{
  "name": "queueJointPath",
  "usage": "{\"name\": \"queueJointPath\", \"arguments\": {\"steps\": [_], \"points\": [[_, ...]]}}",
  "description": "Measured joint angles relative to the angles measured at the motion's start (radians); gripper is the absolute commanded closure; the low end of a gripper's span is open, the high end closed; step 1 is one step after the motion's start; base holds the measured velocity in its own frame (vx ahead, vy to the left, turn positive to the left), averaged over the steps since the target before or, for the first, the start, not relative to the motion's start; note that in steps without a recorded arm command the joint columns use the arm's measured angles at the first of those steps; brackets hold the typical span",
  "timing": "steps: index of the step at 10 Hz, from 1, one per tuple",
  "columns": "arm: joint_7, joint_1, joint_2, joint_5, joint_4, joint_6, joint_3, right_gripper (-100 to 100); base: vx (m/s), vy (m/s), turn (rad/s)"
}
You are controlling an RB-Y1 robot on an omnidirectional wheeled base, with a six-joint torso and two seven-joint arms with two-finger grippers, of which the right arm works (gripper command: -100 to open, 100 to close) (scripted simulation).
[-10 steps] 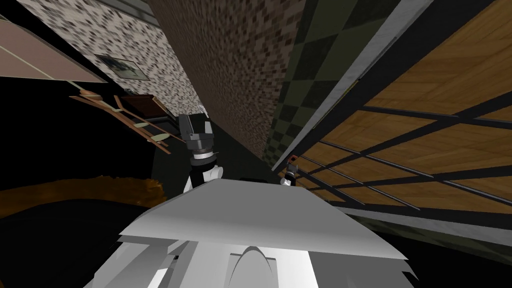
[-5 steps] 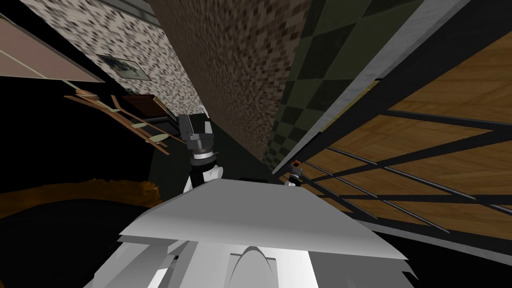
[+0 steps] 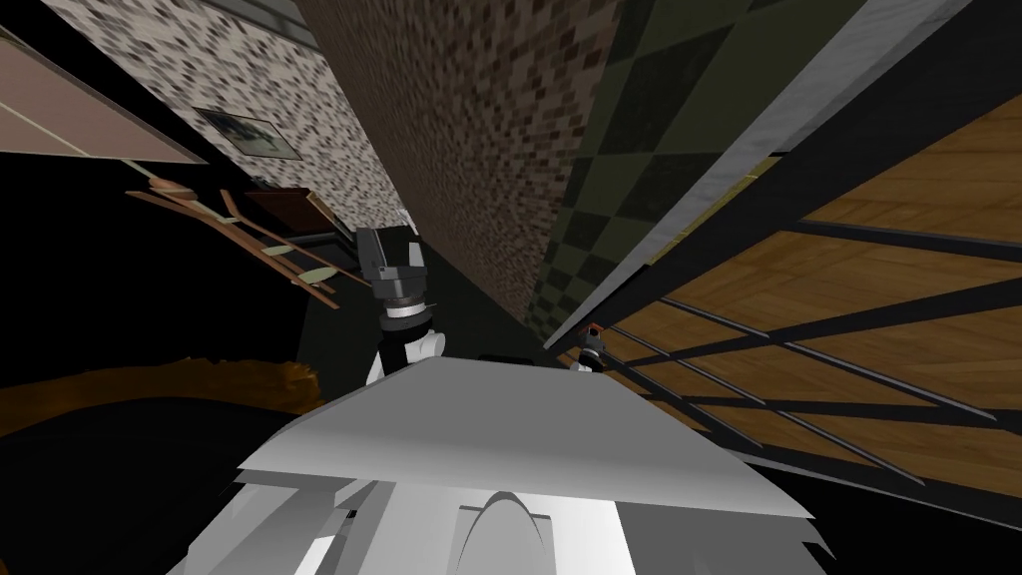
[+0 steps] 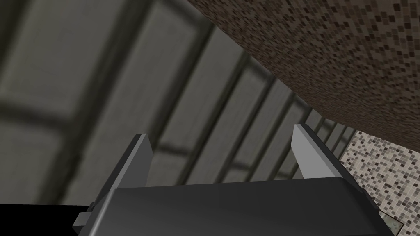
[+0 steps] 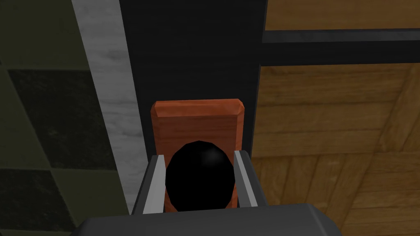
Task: Pull the door open
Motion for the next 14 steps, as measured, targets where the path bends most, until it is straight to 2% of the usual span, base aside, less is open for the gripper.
{"name": "queueJointPath", "arguments": {"steps": [2,5,8,10,11,12,14], "points": [[0.001,0.0,0.001,0.0,0.001,0.001,0.001,100,0.0,0.0,0.0],[-0.004,0.005,-0.003,0.009,-0.019,0.006,0.014,100,-0.159,-0.01,0.053],[-0.022,0.007,-0.006,0.029,-0.029,0.012,0.047,100,-0.213,0.013,0.052],[-0.047,-0.004,-0.01,0.046,-0.01,0.005,0.073,100,-0.208,0.006,0.055],[-0.053,0.0,-0.013,0.052,-0.019,0.008,0.083,100,-0.23,-0.029,0.045],[-0.051,0.013,-0.013,0.057,-0.048,0.018,0.092,100,-0.234,0.003,0.058],[-0.057,0.015,-0.013,0.066,-0.051,0.02,0.105,100,-0.135,0.01,0.05]]}}
